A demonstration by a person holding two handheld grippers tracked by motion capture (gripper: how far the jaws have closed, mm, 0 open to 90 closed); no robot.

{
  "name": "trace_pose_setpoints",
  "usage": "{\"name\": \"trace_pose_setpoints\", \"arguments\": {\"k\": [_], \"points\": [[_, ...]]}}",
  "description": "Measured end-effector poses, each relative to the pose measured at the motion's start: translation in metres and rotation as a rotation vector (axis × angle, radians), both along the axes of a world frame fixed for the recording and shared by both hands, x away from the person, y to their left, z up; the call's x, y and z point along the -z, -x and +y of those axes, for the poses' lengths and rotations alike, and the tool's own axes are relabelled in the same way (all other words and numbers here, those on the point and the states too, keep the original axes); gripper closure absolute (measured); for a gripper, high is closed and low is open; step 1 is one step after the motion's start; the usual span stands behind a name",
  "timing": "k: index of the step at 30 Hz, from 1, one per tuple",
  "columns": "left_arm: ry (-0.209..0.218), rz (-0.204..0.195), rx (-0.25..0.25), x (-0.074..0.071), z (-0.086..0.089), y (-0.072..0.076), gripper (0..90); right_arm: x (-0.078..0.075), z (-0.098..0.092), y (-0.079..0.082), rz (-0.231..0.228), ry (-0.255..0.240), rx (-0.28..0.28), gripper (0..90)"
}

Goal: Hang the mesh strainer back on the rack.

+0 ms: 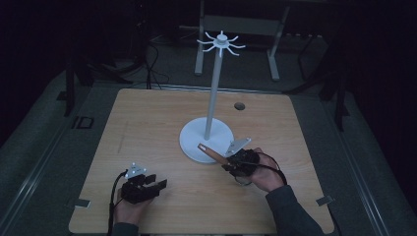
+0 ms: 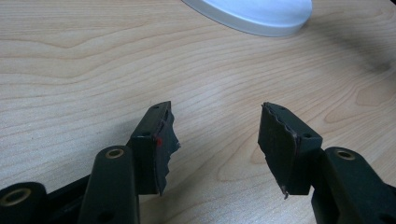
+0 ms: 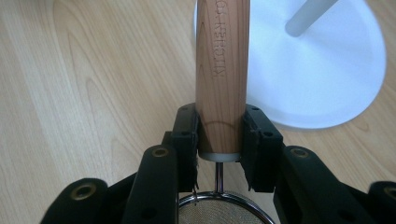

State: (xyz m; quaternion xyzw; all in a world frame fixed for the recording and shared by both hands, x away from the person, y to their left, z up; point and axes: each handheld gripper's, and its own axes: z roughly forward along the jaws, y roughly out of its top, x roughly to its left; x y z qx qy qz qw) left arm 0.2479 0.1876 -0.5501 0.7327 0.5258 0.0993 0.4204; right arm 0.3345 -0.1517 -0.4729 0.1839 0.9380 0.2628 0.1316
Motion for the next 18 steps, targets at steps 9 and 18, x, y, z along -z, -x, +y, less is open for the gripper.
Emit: {"name": "trace_pose_setpoints", "arguments": {"k": [9,18], "points": [[-0.001,0.000,0.000,0.000,0.000,0.000,45.6,-0.008,-0.003,0.001,-0.040,-0.049,0.038,69.2],[0.000,0.000,0.001,0.000,0.001,0.000,45.6,-0.019,-0.005,0.002,-0.092,-0.115,0.073,69.2]]}}
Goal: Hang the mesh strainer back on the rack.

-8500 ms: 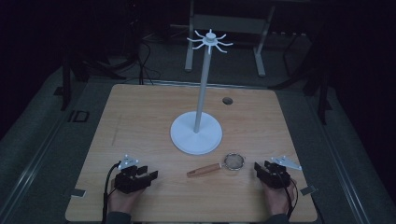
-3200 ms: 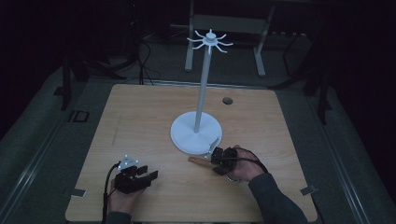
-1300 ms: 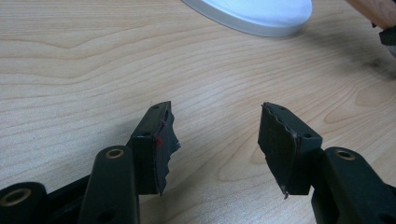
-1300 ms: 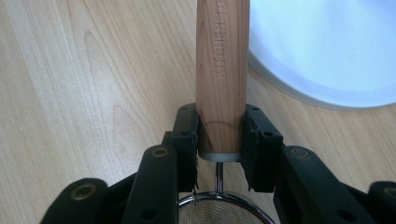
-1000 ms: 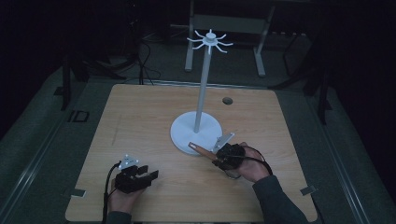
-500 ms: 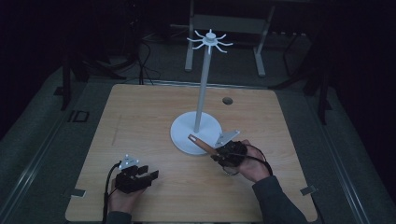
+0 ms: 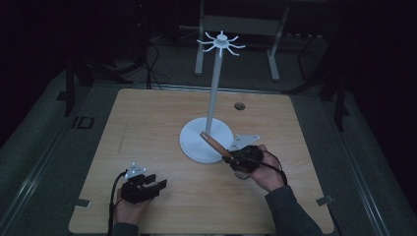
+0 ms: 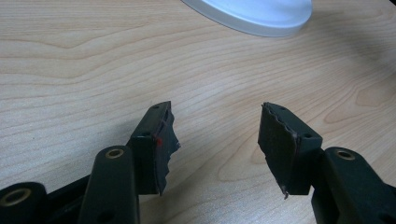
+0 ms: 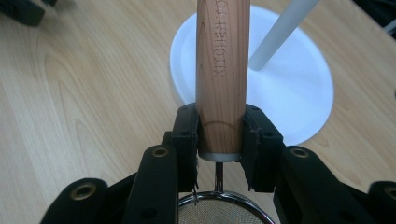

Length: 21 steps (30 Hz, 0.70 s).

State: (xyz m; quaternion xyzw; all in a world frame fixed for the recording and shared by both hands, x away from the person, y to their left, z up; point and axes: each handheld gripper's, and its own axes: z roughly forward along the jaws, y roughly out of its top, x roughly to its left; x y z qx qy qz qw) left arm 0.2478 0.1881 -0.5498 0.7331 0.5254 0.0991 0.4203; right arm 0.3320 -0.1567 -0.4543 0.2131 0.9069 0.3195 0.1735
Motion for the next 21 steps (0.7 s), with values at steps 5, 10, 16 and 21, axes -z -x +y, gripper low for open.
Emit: {"name": "trace_pose_setpoints", "arguments": {"k": [5,10,16,21], "points": [[0.000,0.000,-0.001,0.000,0.000,0.000,45.6,-0.006,-0.001,0.001,-0.023,-0.035,0.017,69.2],[0.000,-0.002,-0.002,0.000,0.000,0.000,45.6,-0.010,-0.001,0.004,-0.037,-0.058,0.030,69.2],[0.001,-0.001,-0.002,0.000,0.000,0.000,45.6,-0.016,-0.002,0.005,-0.069,-0.095,0.044,69.3],[0.001,0.000,-0.001,0.000,0.000,0.000,45.6,-0.022,-0.003,0.007,-0.086,-0.129,0.060,69.2]]}}
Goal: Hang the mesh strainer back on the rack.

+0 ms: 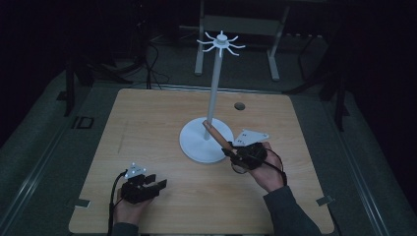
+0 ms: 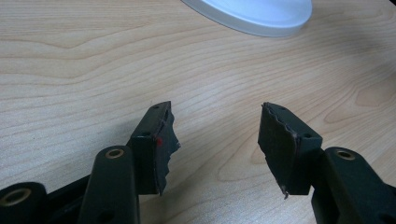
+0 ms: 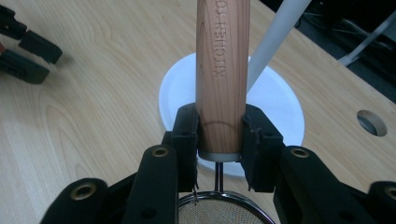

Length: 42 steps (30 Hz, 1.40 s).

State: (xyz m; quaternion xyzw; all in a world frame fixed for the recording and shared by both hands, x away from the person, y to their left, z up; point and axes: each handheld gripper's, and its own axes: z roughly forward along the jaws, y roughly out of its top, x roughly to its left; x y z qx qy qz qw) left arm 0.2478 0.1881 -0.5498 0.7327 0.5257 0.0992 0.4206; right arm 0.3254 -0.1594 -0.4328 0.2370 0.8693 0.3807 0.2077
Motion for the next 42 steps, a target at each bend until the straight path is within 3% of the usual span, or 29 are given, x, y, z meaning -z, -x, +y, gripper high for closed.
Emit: {"name": "trace_pose_setpoints", "arguments": {"k": [42], "points": [[-0.002,0.001,0.000,0.000,-0.001,0.000,45.6,-0.040,-0.007,0.004,-0.088,-0.206,0.073,69.2]]}}
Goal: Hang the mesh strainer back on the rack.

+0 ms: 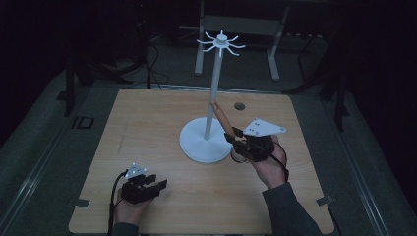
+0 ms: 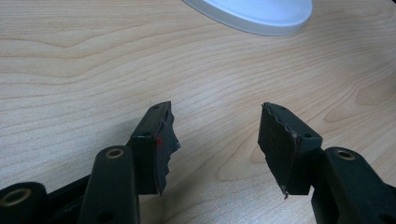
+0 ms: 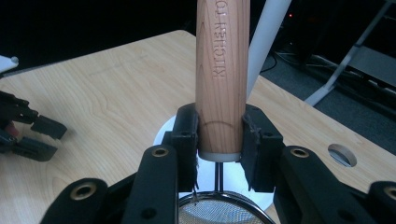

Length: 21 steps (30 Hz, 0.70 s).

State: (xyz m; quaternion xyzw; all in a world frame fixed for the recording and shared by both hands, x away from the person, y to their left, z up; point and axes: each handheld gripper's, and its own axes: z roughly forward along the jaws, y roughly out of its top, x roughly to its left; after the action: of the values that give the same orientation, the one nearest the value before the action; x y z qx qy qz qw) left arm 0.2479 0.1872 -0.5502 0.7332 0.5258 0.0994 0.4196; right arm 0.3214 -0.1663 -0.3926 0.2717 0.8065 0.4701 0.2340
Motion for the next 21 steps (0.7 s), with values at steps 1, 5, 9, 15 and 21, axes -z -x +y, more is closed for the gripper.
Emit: {"name": "trace_pose_setpoints", "arguments": {"k": [1,5,9,15,21], "points": [[0.000,0.000,0.000,0.000,0.000,0.000,45.6,-0.001,0.000,0.000,-0.001,-0.004,0.000,69.2],[0.000,0.000,0.000,0.000,0.000,0.000,45.6,-0.003,-0.001,-0.001,-0.009,-0.016,0.004,69.2],[0.000,0.000,-0.001,0.000,0.000,0.000,45.6,-0.006,-0.001,-0.001,-0.013,-0.031,0.010,69.2],[0.001,-0.001,-0.001,0.000,0.000,0.000,45.6,-0.010,-0.003,-0.001,-0.024,-0.053,0.019,69.2],[0.001,-0.001,-0.001,0.000,0.000,0.000,45.6,-0.013,-0.005,-0.001,-0.027,-0.081,0.033,69.2]]}}
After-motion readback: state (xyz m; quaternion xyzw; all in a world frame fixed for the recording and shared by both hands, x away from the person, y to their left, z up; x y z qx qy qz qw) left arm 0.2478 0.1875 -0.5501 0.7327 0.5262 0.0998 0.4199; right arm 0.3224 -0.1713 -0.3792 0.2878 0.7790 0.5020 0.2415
